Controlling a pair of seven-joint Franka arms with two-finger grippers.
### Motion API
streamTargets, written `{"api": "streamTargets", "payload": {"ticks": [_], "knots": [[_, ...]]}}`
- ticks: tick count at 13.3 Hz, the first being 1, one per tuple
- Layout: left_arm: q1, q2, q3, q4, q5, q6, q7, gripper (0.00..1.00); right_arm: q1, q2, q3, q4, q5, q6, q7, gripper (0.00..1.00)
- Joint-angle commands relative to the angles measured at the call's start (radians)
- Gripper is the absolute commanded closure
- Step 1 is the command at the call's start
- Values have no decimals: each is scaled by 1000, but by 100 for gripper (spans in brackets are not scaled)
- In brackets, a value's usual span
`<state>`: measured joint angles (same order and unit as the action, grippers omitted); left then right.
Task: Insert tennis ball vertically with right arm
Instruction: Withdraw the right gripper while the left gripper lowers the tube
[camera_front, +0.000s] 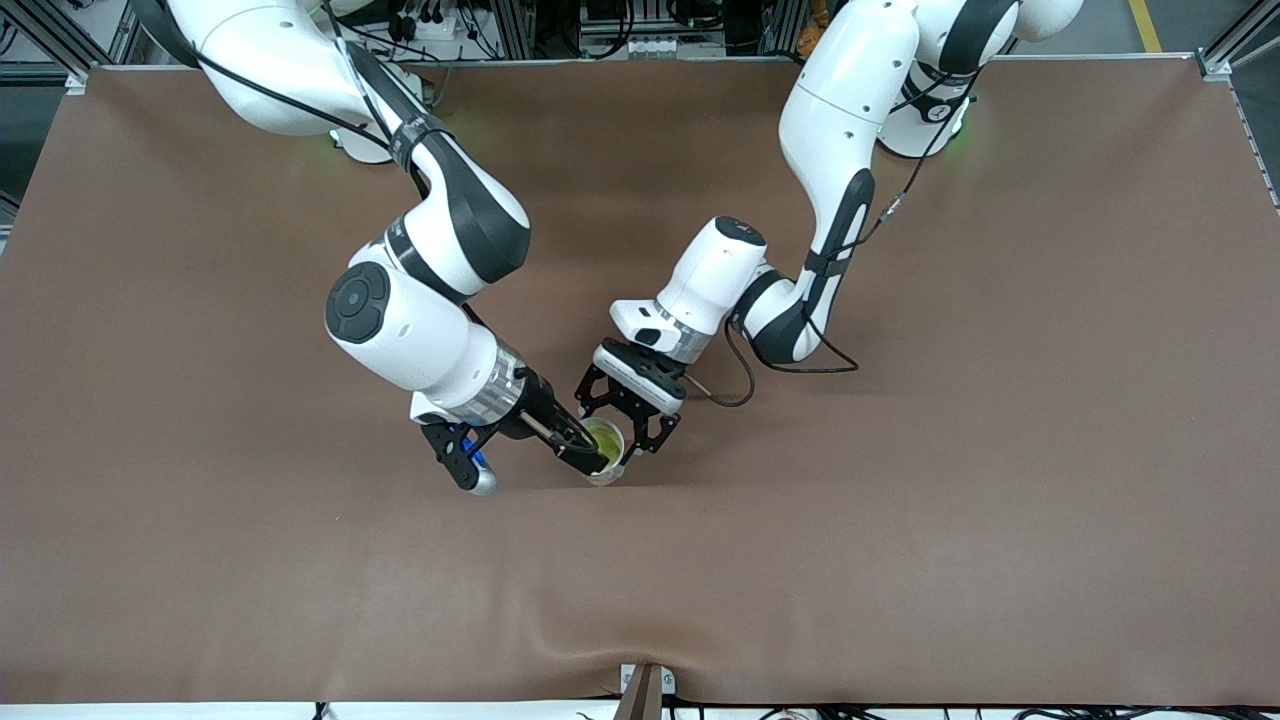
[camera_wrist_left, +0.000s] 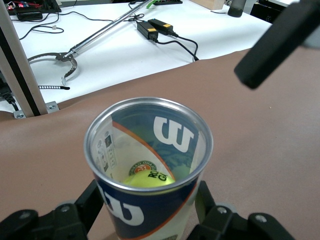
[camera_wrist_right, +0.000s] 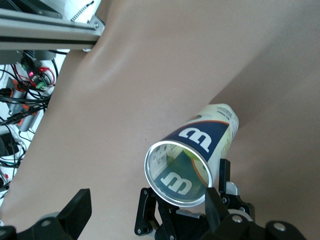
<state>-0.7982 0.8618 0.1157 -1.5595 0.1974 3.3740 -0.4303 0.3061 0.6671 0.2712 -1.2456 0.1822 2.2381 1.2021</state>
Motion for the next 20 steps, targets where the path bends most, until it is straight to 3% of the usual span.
{"api": "streamTargets", "payload": {"ticks": [1,7,10,13,15,20], "knots": [[-10,16,12,22,5,7,-15,19,-74,-26,16,28,-6,-145,-34,0],[-16,14,12,22,-10,7,-18,0,-243,-260,9,45,-6,-593,-476,0],[-16,10,12,22,-10,7,-18,0,-317,-335,6,43,-9,-724,-609,0],[-16,5,10,19,-13,5,-19,0,-367,-371,3,46,-18,-798,-769,0],[-15,-1,10,18,-13,5,-19,0,-372,-411,5,46,-94,-810,-872,0],[-16,-32,10,16,-13,5,-19,0,-419,-478,3,-9,-179,-835,-972,0]]}}
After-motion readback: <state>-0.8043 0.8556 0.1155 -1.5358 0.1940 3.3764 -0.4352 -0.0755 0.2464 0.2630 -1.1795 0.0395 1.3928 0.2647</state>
